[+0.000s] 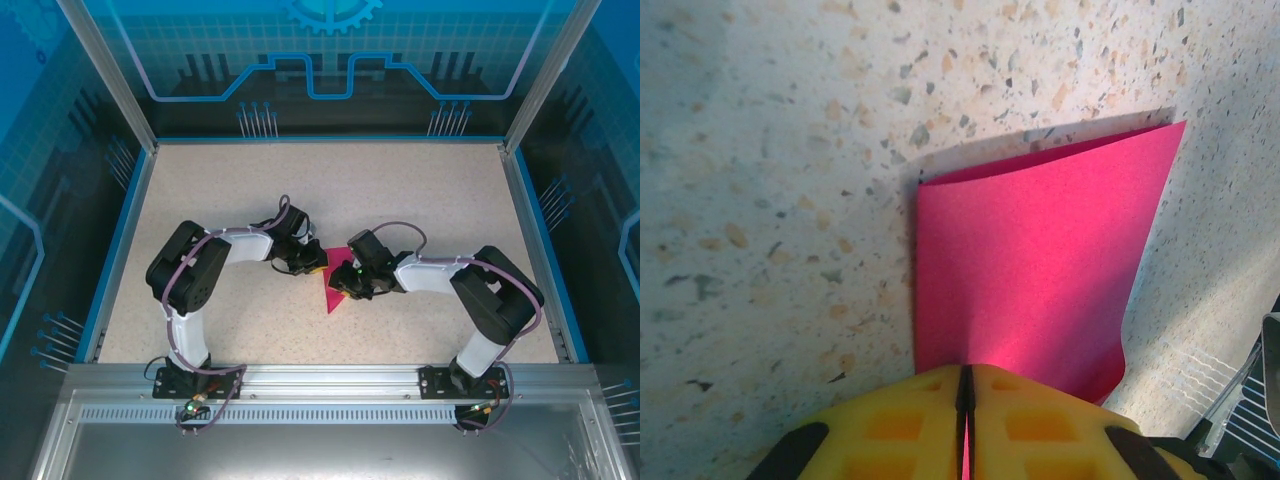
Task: Fold a paper plane with a square sheet of paper (pick it up from the middle)
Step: Third fold the triangle at the center of the table.
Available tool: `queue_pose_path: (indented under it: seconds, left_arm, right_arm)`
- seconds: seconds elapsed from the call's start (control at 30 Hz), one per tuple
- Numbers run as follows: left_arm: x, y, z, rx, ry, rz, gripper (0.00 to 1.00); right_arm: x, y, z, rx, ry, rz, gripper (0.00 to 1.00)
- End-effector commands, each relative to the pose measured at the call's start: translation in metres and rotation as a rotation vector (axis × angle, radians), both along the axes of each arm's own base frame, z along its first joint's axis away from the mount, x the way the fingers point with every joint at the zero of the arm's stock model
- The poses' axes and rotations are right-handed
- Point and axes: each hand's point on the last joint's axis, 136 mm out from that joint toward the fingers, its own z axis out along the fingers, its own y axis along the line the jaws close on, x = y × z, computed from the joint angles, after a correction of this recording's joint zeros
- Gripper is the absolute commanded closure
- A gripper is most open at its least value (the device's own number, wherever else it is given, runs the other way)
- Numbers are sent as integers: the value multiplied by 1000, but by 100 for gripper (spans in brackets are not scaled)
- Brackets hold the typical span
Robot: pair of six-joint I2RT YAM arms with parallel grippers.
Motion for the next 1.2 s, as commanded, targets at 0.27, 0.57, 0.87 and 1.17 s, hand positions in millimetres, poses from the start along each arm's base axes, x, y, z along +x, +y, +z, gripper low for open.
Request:
queue_pose_path:
  seconds: [0.27, 0.57, 0.87, 1.17]
  left_arm:
    - [-8, 8, -20, 71, 53, 6, 88]
    - [-8, 8, -20, 71, 55, 3, 88]
    - [-8, 3, 11, 14, -3, -9, 87]
    - [-40, -5, 43, -99, -58, -85, 87]
  right_arm:
    - [-10, -16, -5, -99, 8, -13, 70]
    - [-4, -7, -5, -60, -9, -4, 69]
    - [-6, -12, -14, -88, 21, -28, 71]
    - [-7, -13, -16, -96, 27, -15, 81]
